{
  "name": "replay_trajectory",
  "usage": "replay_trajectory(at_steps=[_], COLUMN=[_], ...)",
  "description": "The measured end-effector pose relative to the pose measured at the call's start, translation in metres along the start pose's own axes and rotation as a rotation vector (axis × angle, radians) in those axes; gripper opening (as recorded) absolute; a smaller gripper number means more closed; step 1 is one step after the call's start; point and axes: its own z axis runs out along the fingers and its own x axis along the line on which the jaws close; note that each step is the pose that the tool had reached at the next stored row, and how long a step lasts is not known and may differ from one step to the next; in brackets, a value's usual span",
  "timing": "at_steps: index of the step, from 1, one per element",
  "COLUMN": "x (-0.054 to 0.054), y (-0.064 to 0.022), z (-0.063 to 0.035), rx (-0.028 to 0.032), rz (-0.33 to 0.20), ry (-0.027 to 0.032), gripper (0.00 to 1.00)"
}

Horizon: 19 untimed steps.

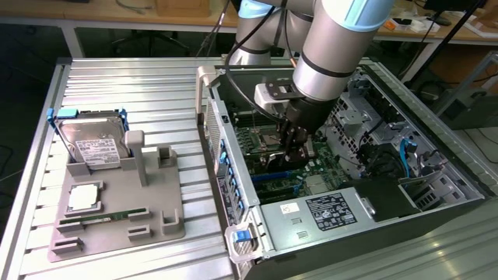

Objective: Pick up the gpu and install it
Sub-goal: 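Insert the gpu into the slot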

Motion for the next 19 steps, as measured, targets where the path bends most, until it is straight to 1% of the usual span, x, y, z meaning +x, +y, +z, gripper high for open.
replay_trajectory(at_steps=[1, 3, 5, 6, 10, 12, 15, 19], x=[0.0, 0.0, 0.0, 0.0, 0.002, 0.002, 0.002, 0.002], y=[0.0, -0.0012, -0.0028, -0.0018, -0.0018, -0.0017, -0.0017, -0.0015], z=[0.0002, 0.0072, 0.012, 0.0145, 0.0147, 0.0144, 0.0146, 0.0169], rx=[0.0, 0.0001, 0.0002, 0.0002, 0.0001, 0.0001, 0.0001, 0.0001], rz=[0.0, 0.0, 0.0, 0.0, 0.001, 0.001, 0.001, 0.002], ry=[0.0, 0.0048, 0.0048, 0.0048, 0.0049, 0.0066, 0.0068, 0.0069], gripper=[0.27, 0.27, 0.27, 0.27, 0.27, 0.27, 0.27, 0.27])
